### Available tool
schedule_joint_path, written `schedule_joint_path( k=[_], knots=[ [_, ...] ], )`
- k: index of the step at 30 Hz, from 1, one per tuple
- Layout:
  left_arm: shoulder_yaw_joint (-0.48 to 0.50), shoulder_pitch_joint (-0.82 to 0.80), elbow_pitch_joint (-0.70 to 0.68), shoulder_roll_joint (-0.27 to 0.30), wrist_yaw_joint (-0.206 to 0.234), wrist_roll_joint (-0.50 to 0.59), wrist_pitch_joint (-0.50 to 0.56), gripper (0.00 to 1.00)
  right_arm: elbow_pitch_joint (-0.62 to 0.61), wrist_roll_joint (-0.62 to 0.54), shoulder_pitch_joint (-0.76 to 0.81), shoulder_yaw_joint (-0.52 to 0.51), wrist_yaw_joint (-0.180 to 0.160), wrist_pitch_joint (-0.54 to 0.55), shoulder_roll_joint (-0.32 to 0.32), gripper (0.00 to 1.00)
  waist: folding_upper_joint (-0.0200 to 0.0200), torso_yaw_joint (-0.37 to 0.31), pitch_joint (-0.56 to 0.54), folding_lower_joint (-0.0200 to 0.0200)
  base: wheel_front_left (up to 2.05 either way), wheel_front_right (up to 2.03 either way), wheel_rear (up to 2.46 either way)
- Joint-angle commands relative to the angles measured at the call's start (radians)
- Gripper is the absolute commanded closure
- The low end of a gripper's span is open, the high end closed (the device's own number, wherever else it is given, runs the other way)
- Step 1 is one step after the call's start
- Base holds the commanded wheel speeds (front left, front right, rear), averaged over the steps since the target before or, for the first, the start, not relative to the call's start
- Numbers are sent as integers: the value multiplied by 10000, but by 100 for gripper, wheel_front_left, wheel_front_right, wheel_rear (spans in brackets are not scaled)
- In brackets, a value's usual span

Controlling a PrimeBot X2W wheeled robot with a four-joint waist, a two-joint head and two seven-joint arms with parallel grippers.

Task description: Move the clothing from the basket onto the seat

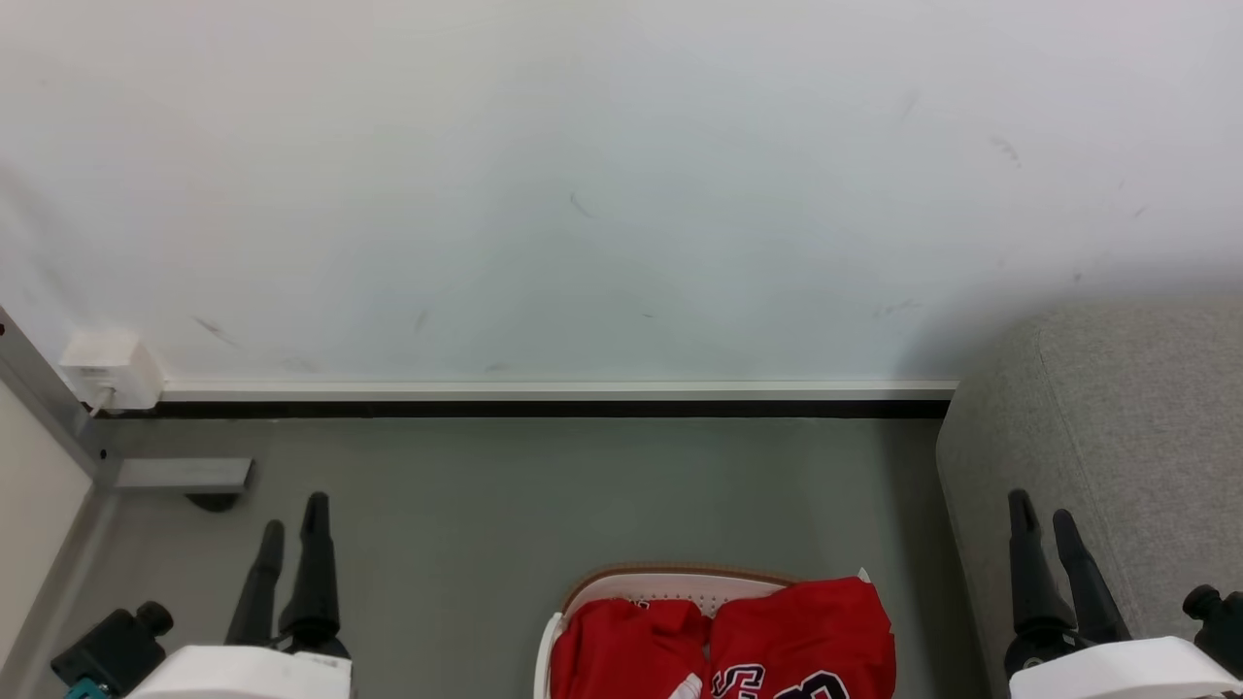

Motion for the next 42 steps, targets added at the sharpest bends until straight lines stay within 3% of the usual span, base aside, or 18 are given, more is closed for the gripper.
schedule_joint_path(
  k=[1, 16, 42],
  knots=[
    [20, 27, -167, 71, -69, 655, -158, 0, -166, -589, -130, 49, -9, -116, -113, 0, 0, -5, 1, 0, 0, 0, 0],
    [-164, 109, -9, 169, 182, 3020, -566, 0, 141, -2859, -60, 183, -12, -528, -123, 0, 0, -12, -9, 0, 0, 0, 0],
    [-406, 114, 157, 261, 314, 5303, -1154, 0, 165, -4966, -174, 668, -16, -1116, -134, 0, 0, -64, -56, 0, 0, 0, 0]
  ],
)
